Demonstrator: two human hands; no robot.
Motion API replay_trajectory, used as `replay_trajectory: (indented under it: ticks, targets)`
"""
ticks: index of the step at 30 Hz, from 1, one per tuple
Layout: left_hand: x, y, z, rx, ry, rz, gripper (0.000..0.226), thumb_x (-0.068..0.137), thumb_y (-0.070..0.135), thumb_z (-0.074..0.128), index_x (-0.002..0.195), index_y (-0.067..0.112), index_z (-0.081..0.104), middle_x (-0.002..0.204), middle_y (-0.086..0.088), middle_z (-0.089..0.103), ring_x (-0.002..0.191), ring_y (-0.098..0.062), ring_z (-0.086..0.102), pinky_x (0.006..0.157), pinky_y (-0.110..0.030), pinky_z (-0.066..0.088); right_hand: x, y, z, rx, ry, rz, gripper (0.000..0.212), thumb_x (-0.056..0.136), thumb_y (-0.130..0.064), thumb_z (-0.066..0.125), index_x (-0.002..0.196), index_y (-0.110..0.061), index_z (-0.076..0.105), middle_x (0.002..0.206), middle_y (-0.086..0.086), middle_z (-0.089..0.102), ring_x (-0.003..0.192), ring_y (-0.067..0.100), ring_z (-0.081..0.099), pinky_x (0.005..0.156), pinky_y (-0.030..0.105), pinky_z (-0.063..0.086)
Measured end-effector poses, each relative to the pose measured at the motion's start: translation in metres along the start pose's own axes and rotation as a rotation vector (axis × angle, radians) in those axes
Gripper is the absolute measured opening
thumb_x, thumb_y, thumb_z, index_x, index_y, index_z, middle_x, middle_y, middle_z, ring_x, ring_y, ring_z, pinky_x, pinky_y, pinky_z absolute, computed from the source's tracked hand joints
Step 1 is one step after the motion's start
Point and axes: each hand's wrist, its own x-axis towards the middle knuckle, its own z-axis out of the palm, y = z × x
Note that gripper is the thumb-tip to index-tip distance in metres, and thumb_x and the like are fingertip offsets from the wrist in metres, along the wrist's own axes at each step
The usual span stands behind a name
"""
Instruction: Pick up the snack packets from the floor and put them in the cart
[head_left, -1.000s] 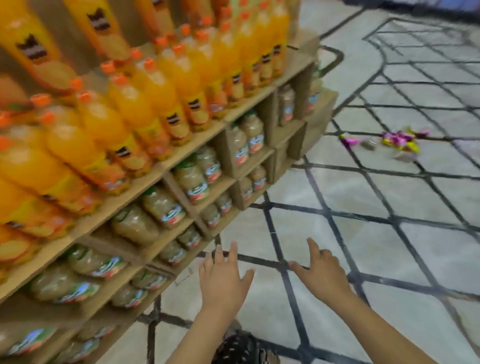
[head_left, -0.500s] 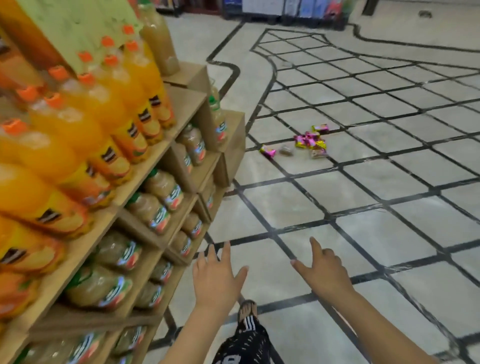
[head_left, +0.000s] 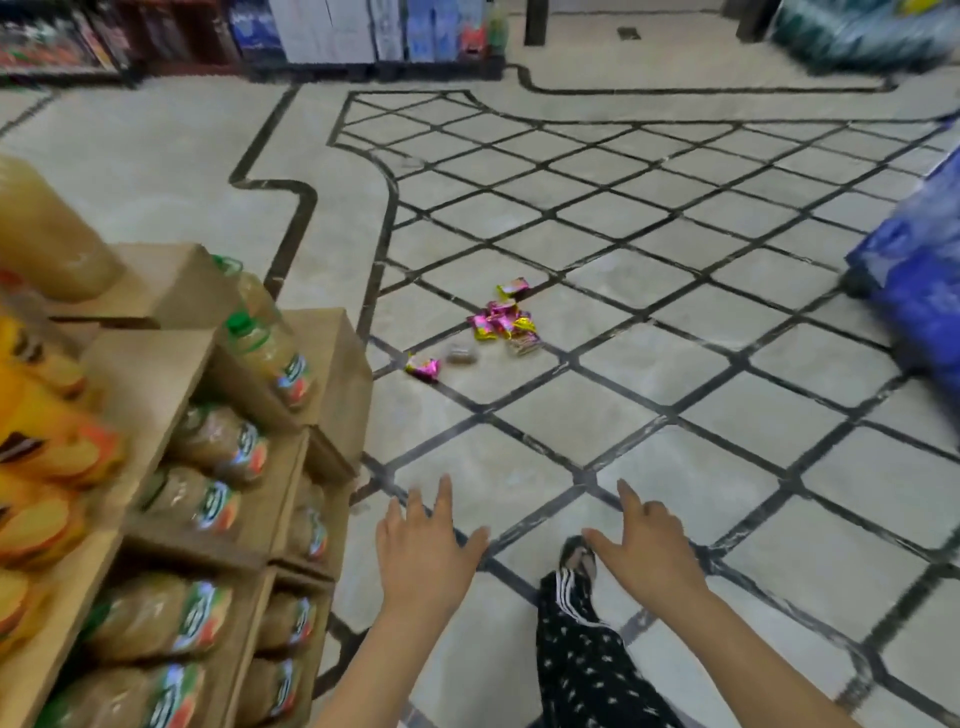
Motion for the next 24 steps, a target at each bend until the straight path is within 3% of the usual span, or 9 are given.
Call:
replay_trajectory:
  ticks: [5, 10, 15, 24]
  targets:
    - [0.103, 0.042, -0.025, 0.030, 0.002, 0.007, 0.079, 0.095, 0.068, 0.030, 0.158, 0.026, 0.008, 0.159, -0.012, 0.026, 0.146, -0.035, 0.023, 0.118, -0.044, 0.024, 0.106, -0.003, -0.050, 0.007, 0.001, -0.013, 0.083, 0.092, -0.064, 0.042, 0.155, -0.023, 0.006, 0.149, 0.016, 0.033, 0.134, 0.034, 0.035, 0.102, 0.039, 0.038]
    - [0.206, 0.093, -0.065, -0.014, -0.052, -0.025, 0.075, 0.097, 0.064, 0.033, 0.158, 0.030, 0.004, 0.163, -0.010, 0.016, 0.149, -0.034, 0.014, 0.119, -0.046, 0.020, 0.216, -0.015, -0.114, -0.018, -0.053, -0.048, 0.082, 0.093, -0.062, 0.041, 0.156, -0.024, 0.004, 0.149, 0.016, 0.031, 0.135, 0.035, 0.032, 0.105, 0.040, 0.036]
    - [0.286, 0.122, -0.094, 0.018, -0.035, -0.041, 0.075, 0.098, 0.064, 0.031, 0.158, 0.028, 0.005, 0.162, -0.010, 0.019, 0.149, -0.033, 0.014, 0.120, -0.044, 0.020, 0.311, -0.036, -0.168, -0.072, -0.065, -0.082, 0.083, 0.093, -0.062, 0.042, 0.156, -0.022, 0.004, 0.151, 0.017, 0.030, 0.137, 0.035, 0.031, 0.109, 0.043, 0.034]
    - [0.436, 0.122, -0.104, 0.106, -0.147, -0.009, 0.076, 0.098, 0.063, 0.031, 0.158, 0.028, 0.000, 0.163, -0.013, 0.015, 0.150, -0.035, 0.010, 0.120, -0.043, 0.016, 0.456, -0.077, -0.185, -0.117, -0.100, -0.049, 0.081, 0.094, -0.061, 0.041, 0.155, -0.022, 0.006, 0.152, 0.017, 0.029, 0.138, 0.036, 0.029, 0.109, 0.043, 0.034]
